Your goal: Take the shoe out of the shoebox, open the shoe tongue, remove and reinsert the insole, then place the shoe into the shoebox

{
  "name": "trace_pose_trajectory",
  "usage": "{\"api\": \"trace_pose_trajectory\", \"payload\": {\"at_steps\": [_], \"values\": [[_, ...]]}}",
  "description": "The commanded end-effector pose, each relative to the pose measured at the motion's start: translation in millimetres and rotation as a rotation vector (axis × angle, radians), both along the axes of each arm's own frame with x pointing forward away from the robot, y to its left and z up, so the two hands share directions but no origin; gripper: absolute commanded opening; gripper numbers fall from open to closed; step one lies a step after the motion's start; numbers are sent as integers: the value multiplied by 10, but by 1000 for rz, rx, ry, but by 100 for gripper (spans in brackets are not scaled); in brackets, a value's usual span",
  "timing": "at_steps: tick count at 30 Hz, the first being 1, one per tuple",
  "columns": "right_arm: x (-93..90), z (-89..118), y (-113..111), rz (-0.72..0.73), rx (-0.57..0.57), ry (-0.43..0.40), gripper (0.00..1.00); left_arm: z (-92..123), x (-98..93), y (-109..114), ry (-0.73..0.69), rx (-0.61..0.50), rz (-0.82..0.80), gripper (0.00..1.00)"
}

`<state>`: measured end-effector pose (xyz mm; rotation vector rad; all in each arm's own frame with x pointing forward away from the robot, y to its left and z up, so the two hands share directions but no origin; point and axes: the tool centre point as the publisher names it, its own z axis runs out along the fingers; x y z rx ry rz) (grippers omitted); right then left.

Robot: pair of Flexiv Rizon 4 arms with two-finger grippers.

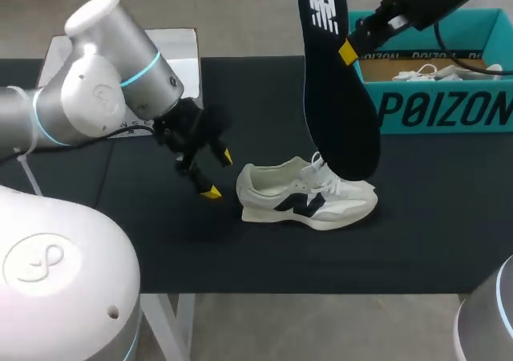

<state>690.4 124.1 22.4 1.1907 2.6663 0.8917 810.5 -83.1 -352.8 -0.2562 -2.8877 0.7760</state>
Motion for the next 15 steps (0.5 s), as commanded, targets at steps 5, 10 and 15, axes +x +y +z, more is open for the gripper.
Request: {"api": "trace_pose_trajectory", "payload": {"at_steps": [5, 10, 15], "values": [[18, 4, 17, 0, -3, 3, 0, 167, 47, -75, -83, 232, -29, 100], [18, 4, 17, 0, -3, 3, 0, 236, 13, -69, -101, 244, -27, 100], [18, 4, 17, 0, -3, 3, 0, 328, -8, -75, -102, 236, -28, 100]]}}
